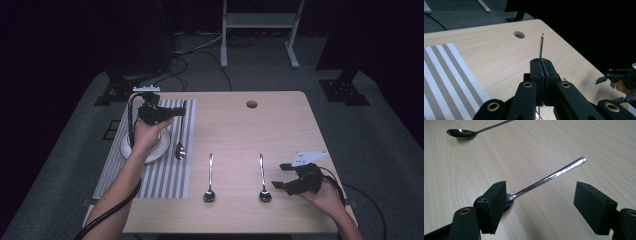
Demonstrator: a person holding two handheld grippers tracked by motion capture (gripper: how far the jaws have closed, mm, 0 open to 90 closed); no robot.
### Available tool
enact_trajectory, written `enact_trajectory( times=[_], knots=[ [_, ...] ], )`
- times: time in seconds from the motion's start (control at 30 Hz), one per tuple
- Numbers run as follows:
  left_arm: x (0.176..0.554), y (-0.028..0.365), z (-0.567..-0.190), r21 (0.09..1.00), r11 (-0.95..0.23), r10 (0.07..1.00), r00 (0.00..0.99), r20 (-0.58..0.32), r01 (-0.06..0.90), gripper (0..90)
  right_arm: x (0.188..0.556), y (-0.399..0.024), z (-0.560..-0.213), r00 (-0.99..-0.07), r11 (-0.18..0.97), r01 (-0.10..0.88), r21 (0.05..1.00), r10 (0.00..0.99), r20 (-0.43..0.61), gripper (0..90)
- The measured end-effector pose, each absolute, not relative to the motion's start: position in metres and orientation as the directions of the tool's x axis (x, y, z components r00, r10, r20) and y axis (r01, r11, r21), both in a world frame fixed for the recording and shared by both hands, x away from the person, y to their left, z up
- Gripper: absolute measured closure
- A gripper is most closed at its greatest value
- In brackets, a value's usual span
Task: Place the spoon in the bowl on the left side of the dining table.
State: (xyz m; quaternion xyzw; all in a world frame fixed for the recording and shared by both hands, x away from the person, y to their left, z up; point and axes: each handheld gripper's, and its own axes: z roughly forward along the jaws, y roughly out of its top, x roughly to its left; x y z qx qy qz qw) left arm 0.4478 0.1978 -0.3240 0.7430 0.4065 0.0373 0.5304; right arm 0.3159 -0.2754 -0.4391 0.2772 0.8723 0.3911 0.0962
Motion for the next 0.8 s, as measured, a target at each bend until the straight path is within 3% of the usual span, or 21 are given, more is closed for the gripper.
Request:
enact_trajectory(
  times=[0.8],
  knots=[
    [0.459, 0.253, -0.316, 0.828, 0.004, 0.717, 0.575, -0.394, 0.561, 89.4, 0.318, -0.275, -0.438, -0.828, 0.528, 0.408, 0.744, 0.558, 0.058, 25.1]
  ],
)
